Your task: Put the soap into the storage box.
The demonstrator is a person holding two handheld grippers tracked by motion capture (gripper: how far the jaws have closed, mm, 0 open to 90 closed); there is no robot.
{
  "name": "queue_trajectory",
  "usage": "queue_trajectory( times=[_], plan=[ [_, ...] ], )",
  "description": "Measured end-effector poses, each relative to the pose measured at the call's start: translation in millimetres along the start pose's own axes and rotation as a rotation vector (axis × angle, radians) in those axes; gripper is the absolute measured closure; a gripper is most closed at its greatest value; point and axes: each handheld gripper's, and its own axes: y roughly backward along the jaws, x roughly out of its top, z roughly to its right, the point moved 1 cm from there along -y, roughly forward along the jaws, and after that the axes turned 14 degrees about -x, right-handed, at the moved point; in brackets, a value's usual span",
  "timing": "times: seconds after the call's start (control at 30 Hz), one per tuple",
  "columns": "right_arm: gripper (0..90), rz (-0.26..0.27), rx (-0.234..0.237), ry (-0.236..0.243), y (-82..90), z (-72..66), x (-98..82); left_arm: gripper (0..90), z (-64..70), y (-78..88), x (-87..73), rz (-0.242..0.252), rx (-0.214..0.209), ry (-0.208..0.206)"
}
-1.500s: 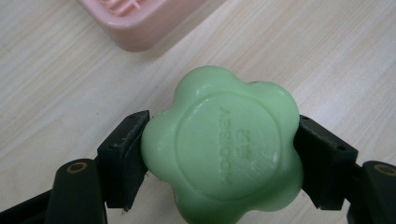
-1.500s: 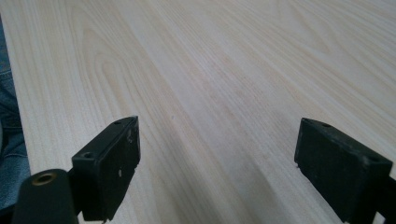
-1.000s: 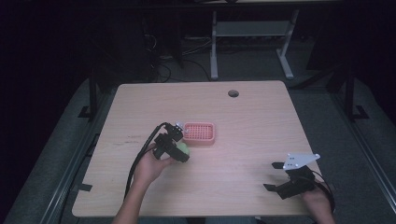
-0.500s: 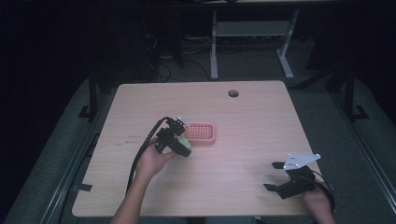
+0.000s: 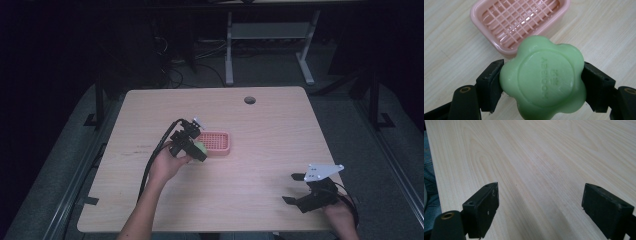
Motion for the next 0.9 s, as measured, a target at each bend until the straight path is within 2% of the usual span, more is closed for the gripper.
queue_trajectory(
  times=[0.57, 0.77, 0.9],
  plan=[
    [13.7, 0.006, 0.0, -0.005, 0.7, 1.1, 0.3, 26.7, -4.1, -0.8, 27.4, 0.001, 0.003, -0.005],
    [13.8, 0.009, 0.0, -0.008, 0.8, 1.3, 0.3, 26.7, -6.2, -1.2, 37.2, 0.024, 0.004, 0.004],
    [13.8, 0.01, -0.001, -0.008, 1.2, 1.4, 0.2, 26.7, -7.6, -1.2, 43.7, 0.014, 0.008, 0.0]
  ],
)
